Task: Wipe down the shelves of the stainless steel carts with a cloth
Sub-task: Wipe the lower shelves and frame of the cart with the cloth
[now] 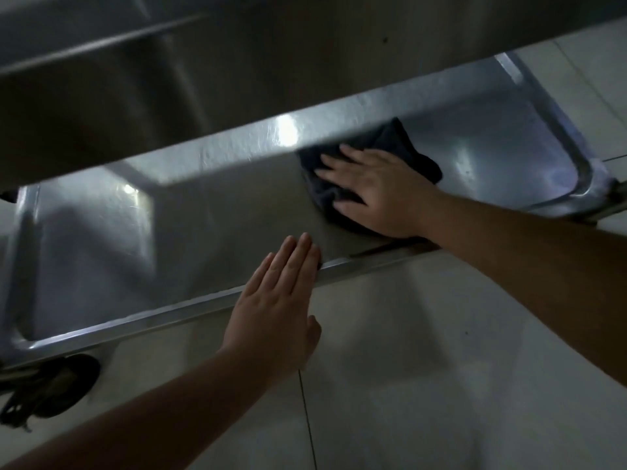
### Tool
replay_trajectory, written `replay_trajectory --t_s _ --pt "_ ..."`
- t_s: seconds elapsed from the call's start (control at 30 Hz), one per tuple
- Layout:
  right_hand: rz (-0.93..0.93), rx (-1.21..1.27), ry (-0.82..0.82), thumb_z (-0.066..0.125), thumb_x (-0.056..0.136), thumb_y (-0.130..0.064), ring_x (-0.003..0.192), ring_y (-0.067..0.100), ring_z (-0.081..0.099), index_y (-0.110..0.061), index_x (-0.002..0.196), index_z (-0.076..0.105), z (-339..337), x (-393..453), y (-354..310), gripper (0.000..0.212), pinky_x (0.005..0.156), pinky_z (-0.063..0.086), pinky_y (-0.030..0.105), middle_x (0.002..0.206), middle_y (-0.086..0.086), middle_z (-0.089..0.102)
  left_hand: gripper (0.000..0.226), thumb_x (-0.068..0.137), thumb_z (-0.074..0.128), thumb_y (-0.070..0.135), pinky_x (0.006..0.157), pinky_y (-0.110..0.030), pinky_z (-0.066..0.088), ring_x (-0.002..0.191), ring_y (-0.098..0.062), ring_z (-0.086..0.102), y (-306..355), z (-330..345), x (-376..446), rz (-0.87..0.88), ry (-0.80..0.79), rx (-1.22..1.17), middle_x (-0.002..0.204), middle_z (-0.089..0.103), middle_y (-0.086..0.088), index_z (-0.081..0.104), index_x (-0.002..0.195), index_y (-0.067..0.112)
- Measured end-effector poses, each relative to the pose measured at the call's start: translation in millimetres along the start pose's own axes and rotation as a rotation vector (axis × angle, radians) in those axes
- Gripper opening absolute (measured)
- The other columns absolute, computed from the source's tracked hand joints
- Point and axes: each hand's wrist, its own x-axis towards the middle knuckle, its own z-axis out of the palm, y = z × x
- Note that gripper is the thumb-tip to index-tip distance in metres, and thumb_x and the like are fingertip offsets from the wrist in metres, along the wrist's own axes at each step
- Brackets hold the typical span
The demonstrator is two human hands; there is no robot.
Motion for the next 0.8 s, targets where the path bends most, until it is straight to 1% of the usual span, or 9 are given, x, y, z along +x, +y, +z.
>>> replay_trajectory --t_s 0.1,0.23,0.33,0.4,0.47,0.53,0.6,0.67,0.8 --pt "0.053 -0.028 0.045 0.034 0.095 -0.061 0.156 0.017 0.019 -0.029 0.158 0.041 -4.1 -50.1 49.5 0.071 0.122 0.016 0.036 0.167 -0.005 0.031 0.108 0.080 0.070 0.039 0.130 -0.041 0.008 0.164 -0.022 0.004 -0.1 -0.4 -0.4 0.006 0.008 -0.009 0.177 0.008 -0.008 0.016 0.168 0.009" --pt "0.685 -0.014 0.106 0.015 0.089 -0.064 0.158 0.034 0.018 -0.022 0.163 0.032 -23.1 -99.3 113.8 0.087 0.127 0.015 0.050 0.171 0.006 0.022 0.108 0.079 0.072 0.038 0.131 -0.042 0.010 0.163 -0.023 0.006 1.8 -2.8 0.6 0.002 0.018 -0.029 0.176 0.010 -0.008 0.019 0.168 0.008" --pt "0.900 0.008 0.107 0.014 0.093 -0.061 0.159 0.032 0.012 -0.020 0.165 0.023 -22.4 -112.5 105.8 0.083 0.128 0.012 0.052 0.173 0.006 0.016 0.108 0.077 0.071 0.039 0.132 -0.043 0.011 0.163 -0.024 0.005 6.3 -2.3 1.1 -0.009 0.025 -0.039 0.176 0.010 -0.009 0.020 0.167 0.007" --pt "0.828 0.033 0.124 0.022 0.097 -0.055 0.157 0.035 0.018 -0.017 0.164 0.026 -14.9 -106.2 66.9 0.077 0.126 0.017 0.056 0.171 0.009 0.022 0.108 0.079 0.068 0.041 0.132 -0.043 0.008 0.164 -0.024 0.002 8.5 -1.1 1.5 -0.013 0.023 -0.043 0.176 0.007 -0.009 0.017 0.168 0.008" --pt "0.600 0.033 0.089 0.029 0.098 -0.052 0.156 0.034 0.024 -0.018 0.163 0.031 -4.6 -95.5 18.5 0.073 0.125 0.023 0.056 0.169 0.009 0.028 0.108 0.082 0.064 0.042 0.132 -0.042 0.002 0.163 -0.023 -0.006 8.3 -0.1 1.8 -0.019 0.019 -0.046 0.177 -0.001 -0.008 0.010 0.169 0.009" --pt "0.353 -0.018 0.016 0.025 0.101 -0.056 0.159 0.026 0.017 -0.024 0.164 0.028 6.7 -89.1 -21.5 0.071 0.127 0.018 0.047 0.171 -0.001 0.023 0.108 0.086 0.059 0.044 0.131 -0.039 -0.007 0.162 -0.020 -0.017 7.0 1.7 0.7 -0.016 0.004 -0.051 0.176 -0.013 -0.005 0.000 0.169 0.011" --pt "0.240 -0.050 -0.016 0.019 0.103 -0.059 0.160 0.017 0.007 -0.031 0.166 0.021 11.7 -87.2 -39.9 0.068 0.128 0.008 0.040 0.172 -0.011 0.013 0.107 0.089 0.054 0.045 0.127 -0.036 -0.018 0.158 -0.016 -0.030 4.0 2.8 -0.9 -0.002 -0.020 -0.058 0.173 -0.026 -0.002 -0.012 0.168 0.014" --pt "0.284 -0.039 0.026 0.021 0.103 -0.057 0.160 0.017 0.009 -0.032 0.165 0.024 11.0 -87.1 -38.3 0.067 0.128 0.010 0.040 0.172 -0.011 0.016 0.106 0.090 0.052 0.044 0.126 -0.033 -0.020 0.155 -0.013 -0.034 -0.8 1.9 -1.0 0.022 -0.031 -0.089 0.172 -0.029 0.000 -0.016 0.167 0.017" --pt "0.631 -0.004 0.109 0.024 0.107 -0.053 0.159 0.028 0.013 -0.025 0.165 0.024 1.3 -65.7 -4.3 0.064 0.127 0.015 0.050 0.173 -0.001 0.016 0.105 0.089 0.052 0.042 0.130 -0.036 -0.011 0.156 -0.013 -0.031 -8.2 0.8 -0.6 0.086 -0.040 -0.146 0.173 -0.026 -0.001 -0.013 0.168 0.016"
